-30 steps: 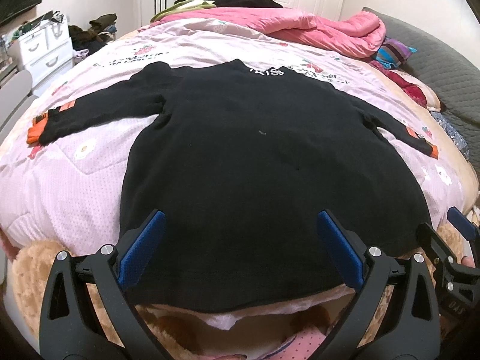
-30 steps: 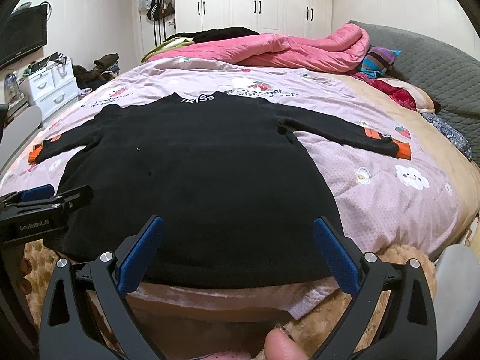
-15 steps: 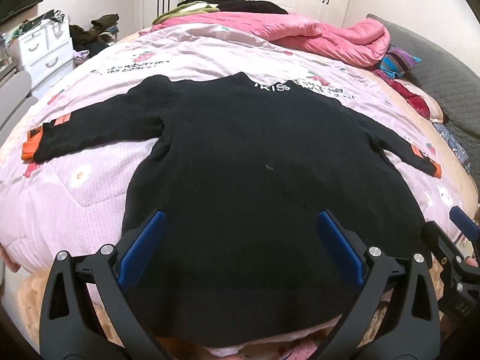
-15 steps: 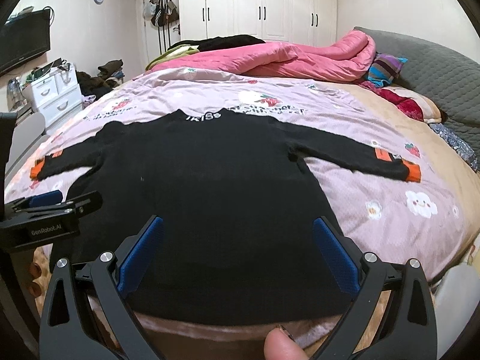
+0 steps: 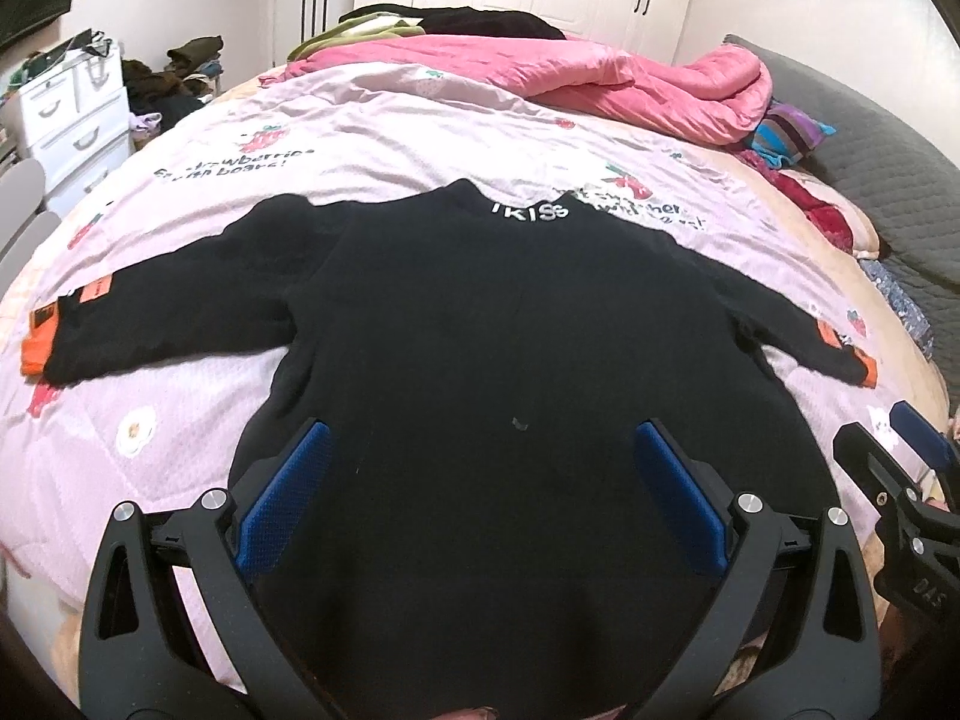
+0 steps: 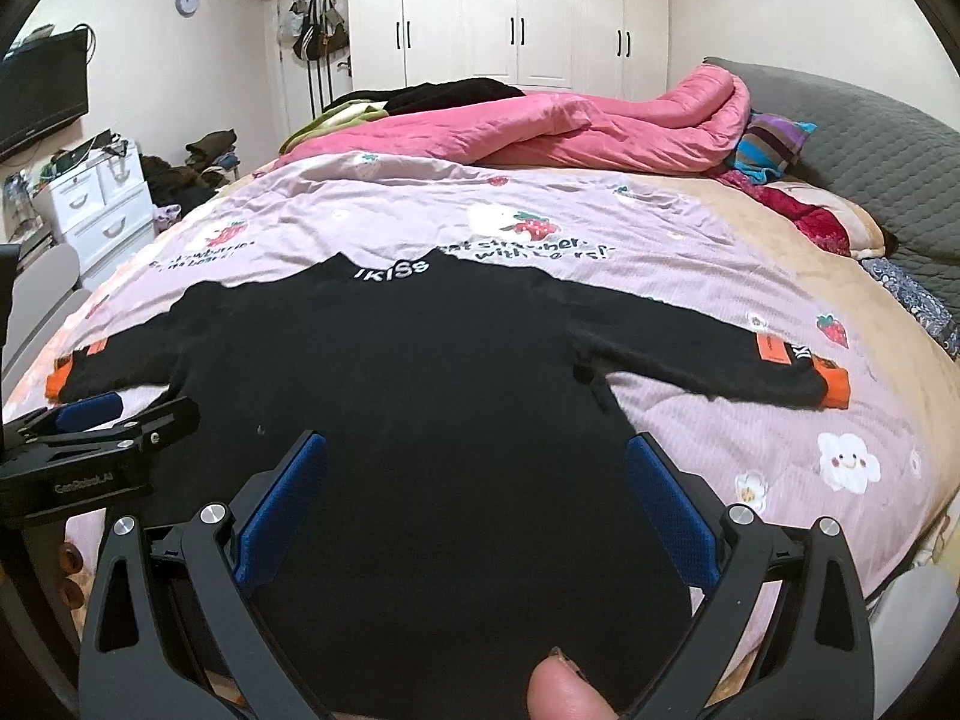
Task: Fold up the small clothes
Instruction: 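Move the right tool over the sweatshirt toward the orange-cuffed sleeve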
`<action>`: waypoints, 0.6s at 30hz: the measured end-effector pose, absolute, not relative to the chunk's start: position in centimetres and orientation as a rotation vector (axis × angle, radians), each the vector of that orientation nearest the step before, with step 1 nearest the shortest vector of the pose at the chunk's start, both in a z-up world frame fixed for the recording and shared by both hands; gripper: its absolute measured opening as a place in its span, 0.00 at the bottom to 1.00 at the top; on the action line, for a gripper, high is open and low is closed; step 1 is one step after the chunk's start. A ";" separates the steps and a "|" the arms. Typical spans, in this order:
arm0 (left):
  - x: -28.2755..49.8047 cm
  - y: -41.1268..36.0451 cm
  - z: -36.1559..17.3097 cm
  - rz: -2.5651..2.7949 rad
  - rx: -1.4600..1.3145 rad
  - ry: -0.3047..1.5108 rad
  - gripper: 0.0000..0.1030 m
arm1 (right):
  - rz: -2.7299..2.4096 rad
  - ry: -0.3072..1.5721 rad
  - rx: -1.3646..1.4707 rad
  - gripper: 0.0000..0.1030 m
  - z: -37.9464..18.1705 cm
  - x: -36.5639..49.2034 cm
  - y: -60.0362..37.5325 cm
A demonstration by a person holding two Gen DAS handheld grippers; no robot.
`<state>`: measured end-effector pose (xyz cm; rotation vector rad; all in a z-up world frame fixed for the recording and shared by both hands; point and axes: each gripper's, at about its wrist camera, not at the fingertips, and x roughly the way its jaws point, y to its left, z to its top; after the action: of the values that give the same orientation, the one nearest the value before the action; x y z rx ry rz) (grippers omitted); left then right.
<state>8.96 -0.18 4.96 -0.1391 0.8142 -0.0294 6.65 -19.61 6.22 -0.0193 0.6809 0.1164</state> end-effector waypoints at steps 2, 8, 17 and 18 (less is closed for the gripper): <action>9.6 -0.2 5.2 -0.030 -0.142 0.812 0.92 | 0.112 0.680 -0.017 0.96 6.5 7.2 -19.8; 11.2 -0.2 5.6 -0.036 -0.150 0.813 0.92 | 0.114 0.683 -0.009 0.96 7.2 8.8 -20.2; 13.7 -0.5 6.4 -0.054 -0.133 0.816 0.92 | 0.125 0.658 0.009 0.96 9.1 11.4 -20.2; 14.0 -0.5 6.4 -0.054 -0.132 0.818 0.92 | 0.128 0.656 0.017 0.96 9.3 11.7 -20.2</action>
<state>13.96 -0.52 6.36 -0.1324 0.8181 -0.0542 11.70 -20.21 9.25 0.0166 0.6555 0.1281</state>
